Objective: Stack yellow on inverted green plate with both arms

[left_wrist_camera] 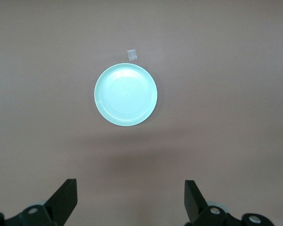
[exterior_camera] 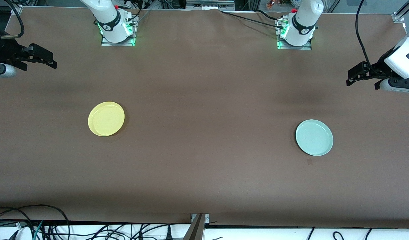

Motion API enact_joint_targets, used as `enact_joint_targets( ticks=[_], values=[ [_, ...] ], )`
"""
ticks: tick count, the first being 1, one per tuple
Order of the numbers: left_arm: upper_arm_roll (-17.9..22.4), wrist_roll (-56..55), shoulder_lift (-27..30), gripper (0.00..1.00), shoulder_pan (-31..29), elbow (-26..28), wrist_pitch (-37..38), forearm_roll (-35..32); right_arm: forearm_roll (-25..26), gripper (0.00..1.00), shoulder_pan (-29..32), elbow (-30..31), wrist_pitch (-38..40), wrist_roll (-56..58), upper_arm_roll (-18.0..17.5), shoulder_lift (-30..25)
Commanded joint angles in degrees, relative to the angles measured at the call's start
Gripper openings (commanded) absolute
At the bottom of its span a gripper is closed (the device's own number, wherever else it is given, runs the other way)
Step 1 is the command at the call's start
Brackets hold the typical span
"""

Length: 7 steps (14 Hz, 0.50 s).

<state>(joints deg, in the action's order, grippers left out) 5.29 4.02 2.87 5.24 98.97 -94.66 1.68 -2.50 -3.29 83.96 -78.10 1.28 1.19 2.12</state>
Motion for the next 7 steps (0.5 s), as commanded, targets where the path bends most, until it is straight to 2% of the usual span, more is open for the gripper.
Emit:
enact_joint_targets(
  ticks=[1,7],
  values=[
    [0.08,-0.59,-0.5,1.0,-0.06,-0.98,0.09,1.83,-0.58,1.0,-0.05,-0.37,0.49,0.39,0.04,-0.1],
    [-0.28,-0.59,-0.5,1.0,0.03,-0.71,1.14,1.13,-0.58,1.0,-0.05,-0.37,0.49,0.39,0.04,-0.1]
  ],
)
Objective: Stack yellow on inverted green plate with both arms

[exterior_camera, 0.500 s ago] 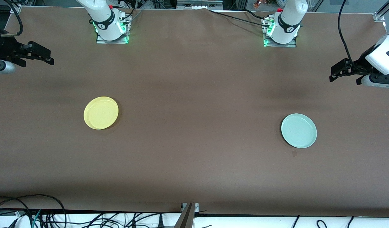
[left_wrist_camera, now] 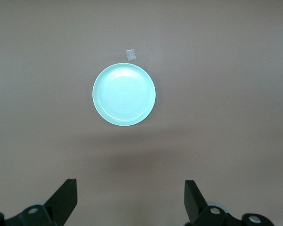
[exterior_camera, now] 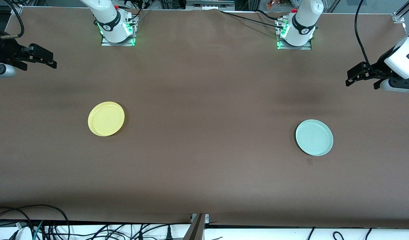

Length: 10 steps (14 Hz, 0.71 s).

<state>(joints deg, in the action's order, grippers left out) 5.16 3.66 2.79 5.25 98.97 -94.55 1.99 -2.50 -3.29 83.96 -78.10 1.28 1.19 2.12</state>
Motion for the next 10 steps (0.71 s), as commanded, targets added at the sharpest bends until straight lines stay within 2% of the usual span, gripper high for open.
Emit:
enact_joint_targets(
  ticks=[1,6,10],
  values=[
    [-0.15,-0.14,-0.41,1.0,0.02,-0.62,1.03,0.56,-0.58,1.0,-0.05,-0.38,0.49,0.39,0.04,-0.1],
    [-1.47,-1.72,-0.59,1.0,0.37,-0.54,0.86,-2.6,-0.49,1.0,0.04,-0.38,0.49,0.39,0.04,-0.1],
    [-1.47,-1.72,-1.38,1.0,0.11,-0.45,0.86,-2.61,-0.58,1.0,-0.05,-0.38,0.49,0.39,0.04,-0.1]
  ],
)
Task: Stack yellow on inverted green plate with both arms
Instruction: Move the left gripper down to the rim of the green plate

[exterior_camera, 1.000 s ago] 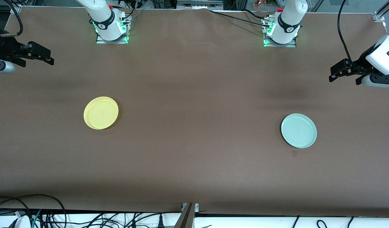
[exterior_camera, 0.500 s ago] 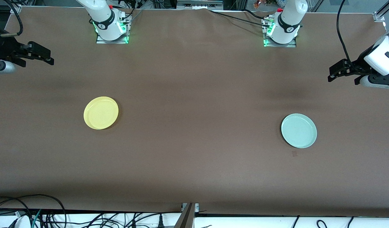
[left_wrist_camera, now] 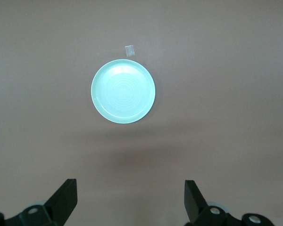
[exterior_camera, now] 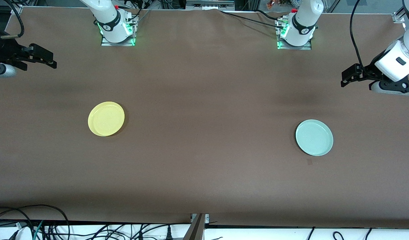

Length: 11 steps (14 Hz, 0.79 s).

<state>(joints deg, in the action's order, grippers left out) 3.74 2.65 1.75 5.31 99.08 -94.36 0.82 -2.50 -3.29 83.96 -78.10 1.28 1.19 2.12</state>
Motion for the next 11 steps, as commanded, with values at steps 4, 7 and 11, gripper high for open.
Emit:
enact_joint_targets(
  ticks=[4,7,11],
  values=[
    [-0.05,-0.71,-0.61,1.0,-0.04,-0.47,0.75,-1.43,-0.58,1.0,-0.05,-0.37,0.49,0.39,0.04,-0.1],
    [-0.05,-0.8,-0.78,1.0,-0.04,-0.12,0.76,-1.43,-0.49,1.0,0.04,-0.37,0.49,0.39,0.04,-0.01],
    [-0.05,-0.89,-1.05,1.0,-0.13,0.41,0.67,-1.43,-0.58,1.0,0.04,-0.37,0.49,0.39,0.04,0.08]
  ],
)
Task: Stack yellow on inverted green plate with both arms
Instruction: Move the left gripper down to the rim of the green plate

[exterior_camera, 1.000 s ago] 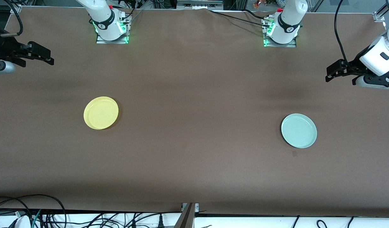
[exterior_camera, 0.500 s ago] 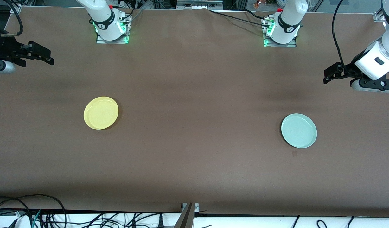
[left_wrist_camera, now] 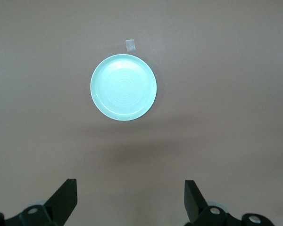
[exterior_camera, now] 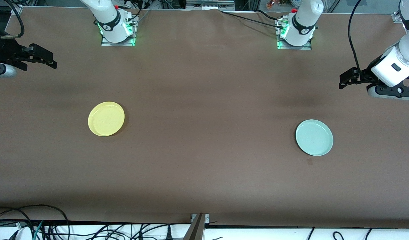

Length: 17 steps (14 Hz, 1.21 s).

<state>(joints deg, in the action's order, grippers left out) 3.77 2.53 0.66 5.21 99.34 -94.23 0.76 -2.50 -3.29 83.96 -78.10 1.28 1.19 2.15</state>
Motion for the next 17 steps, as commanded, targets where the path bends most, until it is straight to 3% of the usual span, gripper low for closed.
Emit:
enact_joint_targets(
  ticks=[1,17],
  values=[
    [0.0,-0.78,-0.04,1.0,-0.03,0.15,0.45,-1.38,-0.58,1.0,-0.05,-0.38,0.49,0.39,0.04,0.05],
    [0.09,-0.86,-2.32,1.0,-0.03,-0.56,-1.75,-1.38,-0.58,1.0,-0.05,-0.38,0.49,0.39,0.04,0.05]
  ],
)
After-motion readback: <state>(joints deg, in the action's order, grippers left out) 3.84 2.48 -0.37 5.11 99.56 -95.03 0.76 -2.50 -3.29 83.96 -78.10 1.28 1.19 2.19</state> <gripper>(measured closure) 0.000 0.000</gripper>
